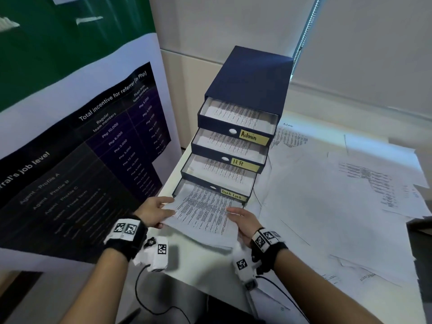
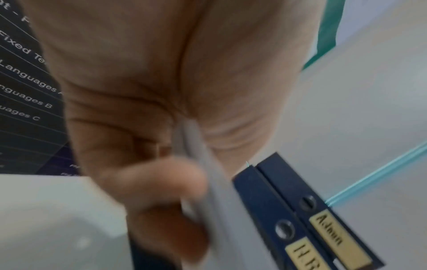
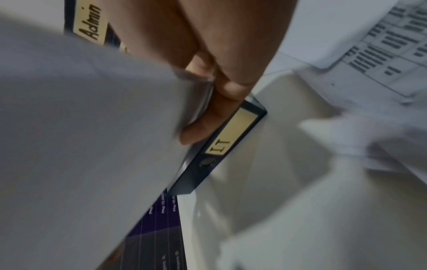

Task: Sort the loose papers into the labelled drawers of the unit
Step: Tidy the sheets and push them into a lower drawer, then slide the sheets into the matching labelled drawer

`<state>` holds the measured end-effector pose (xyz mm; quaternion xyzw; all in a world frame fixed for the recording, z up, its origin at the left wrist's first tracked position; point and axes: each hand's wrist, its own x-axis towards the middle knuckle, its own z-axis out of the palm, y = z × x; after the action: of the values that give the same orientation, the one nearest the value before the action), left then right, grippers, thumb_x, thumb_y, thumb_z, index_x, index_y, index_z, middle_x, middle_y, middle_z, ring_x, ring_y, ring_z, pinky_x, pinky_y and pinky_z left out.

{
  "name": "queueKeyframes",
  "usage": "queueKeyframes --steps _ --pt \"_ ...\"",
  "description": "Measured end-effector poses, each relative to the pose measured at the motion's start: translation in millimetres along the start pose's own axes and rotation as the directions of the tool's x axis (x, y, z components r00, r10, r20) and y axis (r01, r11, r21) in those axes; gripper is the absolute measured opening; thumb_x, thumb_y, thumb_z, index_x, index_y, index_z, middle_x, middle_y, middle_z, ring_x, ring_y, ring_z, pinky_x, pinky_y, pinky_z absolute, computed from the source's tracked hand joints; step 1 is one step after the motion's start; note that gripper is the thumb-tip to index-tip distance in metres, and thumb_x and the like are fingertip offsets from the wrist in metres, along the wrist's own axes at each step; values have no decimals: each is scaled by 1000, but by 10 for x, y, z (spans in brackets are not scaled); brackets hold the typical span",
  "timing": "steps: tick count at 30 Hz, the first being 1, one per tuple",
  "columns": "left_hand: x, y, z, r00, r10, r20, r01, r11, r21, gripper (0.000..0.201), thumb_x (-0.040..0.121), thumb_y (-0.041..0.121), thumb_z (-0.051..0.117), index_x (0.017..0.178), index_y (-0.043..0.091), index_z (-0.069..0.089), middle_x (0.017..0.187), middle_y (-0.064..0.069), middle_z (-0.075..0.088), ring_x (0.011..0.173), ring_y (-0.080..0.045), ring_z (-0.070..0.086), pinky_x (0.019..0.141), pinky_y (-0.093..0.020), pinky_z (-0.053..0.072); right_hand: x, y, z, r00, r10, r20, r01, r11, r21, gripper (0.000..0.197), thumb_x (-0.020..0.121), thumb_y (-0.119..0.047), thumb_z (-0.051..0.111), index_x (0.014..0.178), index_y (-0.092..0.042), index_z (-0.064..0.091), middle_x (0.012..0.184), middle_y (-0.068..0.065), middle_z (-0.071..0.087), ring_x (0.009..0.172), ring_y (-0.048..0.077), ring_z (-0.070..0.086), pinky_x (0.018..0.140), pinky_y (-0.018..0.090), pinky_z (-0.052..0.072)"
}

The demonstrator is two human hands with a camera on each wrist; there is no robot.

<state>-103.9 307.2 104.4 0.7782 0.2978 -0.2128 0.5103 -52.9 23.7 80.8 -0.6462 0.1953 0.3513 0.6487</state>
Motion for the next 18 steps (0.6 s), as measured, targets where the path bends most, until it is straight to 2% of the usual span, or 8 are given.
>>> queueKeyframes --steps 2,4,6,8,10,12,14,18 --pt "140 -42 103 994 49 -101 -53 998 -40 42 91 7 66 131 19 62 133 -28 55 51 -13 48 43 -22 44 -20 11 -7 989 112 99 -115 993 24 26 88 -9 69 114 -5 63 86 15 64 51 14 64 44 21 50" --pt "262 -47 217 980 71 -188 -78 996 -31 35 90 14 65 122 30 67 123 -19 62 49 -16 55 51 -30 55 -77 82 -20 958 200 205 -196 980 -39 25 83 -9 75 106 -8 65 85 12 65 62 18 68 50 24 55" --pt "292 28 337 959 85 -269 -99 994 -42 28 91 17 63 116 29 68 116 -8 65 53 -19 62 62 -35 61 -79 111 -7 961 198 193 -207 978 27 23 83 1 72 105 -1 66 80 15 66 54 14 66 50 20 54" --pt "333 94 468 931 124 -342 -129 992 8 28 92 16 62 119 19 68 118 -6 63 77 -27 70 76 -37 60 16 87 10 984 147 106 -159 980 122 18 83 9 69 100 4 68 80 19 66 48 13 63 52 19 55" --pt "333 141 598 855 301 -423 -181 936 301 28 90 15 65 118 15 68 124 -11 57 106 -32 60 93 -41 52 160 25 38 992 117 38 -122 976 180 16 84 8 67 100 8 68 78 20 67 47 14 64 53 20 55" --pt "314 144 737 793 490 -361 -243 798 551 21 90 19 64 109 20 72 123 -7 56 110 -28 53 95 -42 48 293 -37 65 993 120 14 -119 961 250 18 88 7 63 106 12 64 79 21 65 41 11 60 46 18 51" --pt "306 177 905 819 545 -178 -320 693 647 25 94 34 51 100 26 74 114 3 63 107 -21 56 92 -37 42 378 -101 92 993 119 0 -113 946 305 20 91 9 57 110 12 61 84 22 64 45 11 63 44 17 50" --pt "444 149 1231 892 431 133 -354 487 798 74 83 54 3 104 29 69 110 8 70 111 -18 58 92 -39 29 432 -80 -76 986 127 107 -156 931 331 25 89 17 52 108 11 65 95 22 70 87 25 70 74 25 60"
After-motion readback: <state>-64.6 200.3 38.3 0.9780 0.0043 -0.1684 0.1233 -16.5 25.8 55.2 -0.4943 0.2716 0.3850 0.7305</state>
